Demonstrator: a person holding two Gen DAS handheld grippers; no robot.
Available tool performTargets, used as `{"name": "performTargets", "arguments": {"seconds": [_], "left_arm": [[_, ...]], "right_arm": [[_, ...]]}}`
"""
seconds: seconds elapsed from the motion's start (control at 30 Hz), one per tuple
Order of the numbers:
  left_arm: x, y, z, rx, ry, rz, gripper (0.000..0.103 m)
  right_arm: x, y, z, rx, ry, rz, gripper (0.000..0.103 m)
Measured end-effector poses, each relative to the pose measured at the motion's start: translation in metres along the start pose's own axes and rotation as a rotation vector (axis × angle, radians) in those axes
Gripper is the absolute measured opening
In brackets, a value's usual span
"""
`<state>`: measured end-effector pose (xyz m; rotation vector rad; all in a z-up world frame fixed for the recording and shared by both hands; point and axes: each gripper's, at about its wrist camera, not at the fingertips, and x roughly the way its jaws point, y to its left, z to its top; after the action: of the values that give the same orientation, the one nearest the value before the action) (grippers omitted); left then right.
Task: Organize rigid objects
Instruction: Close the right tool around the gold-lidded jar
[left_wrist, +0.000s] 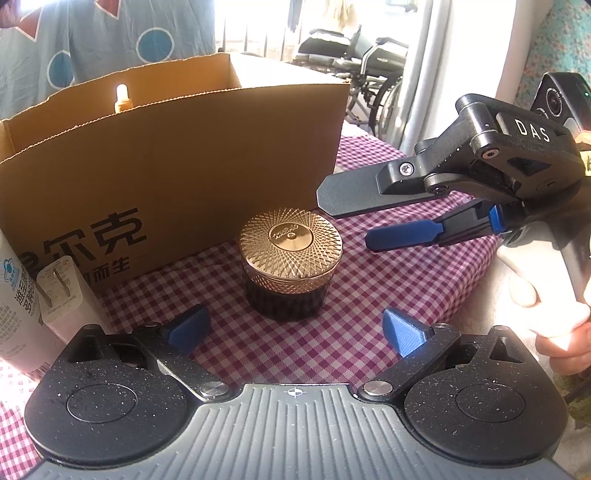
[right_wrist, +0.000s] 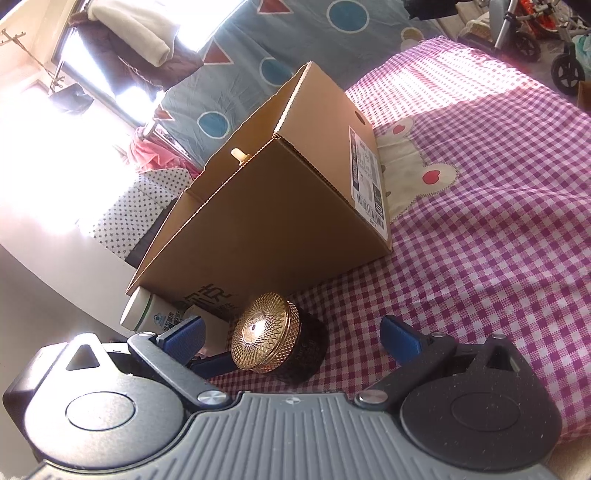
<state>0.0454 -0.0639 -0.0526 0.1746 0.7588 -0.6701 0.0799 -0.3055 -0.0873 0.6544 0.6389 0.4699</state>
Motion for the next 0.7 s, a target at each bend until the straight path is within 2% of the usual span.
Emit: {"name": "performTargets", "arguments": {"seconds": [0.1,0.27,0.33,0.4,0.43,0.53,0.67,0.7], "left_arm": [[-0.005,0.0,0.003,-0.004,-0.022,0.005,0.097],[-0.006,-0.003,0.012,0.029,-0.05,0.057,0.093],[-0.004,-0.004,0.015,0.038,-0.051,0.066,0.082],[0.0,-0.005,0.018,0.042,-0.045,0.068,0.077],[0.001,-0.005,0.019,0.041,-0.044,0.067,0.076],[0.005,-0.007,0.023,0.041,-0.047,0.058,0.067],[0.011,-0.008,0.028,0.037,-0.04,0.052,0.06],[0.013,-0.009,0.028,0.035,-0.035,0.055,0.058]], "right_arm": [[-0.005,0.004,-0.002,-0.019,-0.017,-0.02,0.099],[-0.008,0.006,-0.003,-0.023,-0.023,-0.032,0.088],[-0.004,0.006,-0.002,-0.015,-0.012,-0.034,0.08],[-0.001,0.006,0.0,-0.007,-0.005,-0.036,0.075],[0.0,0.006,0.0,-0.003,-0.004,-0.035,0.071],[0.003,0.007,0.002,0.013,-0.001,-0.026,0.067],[0.007,0.007,0.003,0.018,0.01,-0.034,0.061],[0.009,0.005,0.004,0.025,0.016,-0.036,0.055]]}}
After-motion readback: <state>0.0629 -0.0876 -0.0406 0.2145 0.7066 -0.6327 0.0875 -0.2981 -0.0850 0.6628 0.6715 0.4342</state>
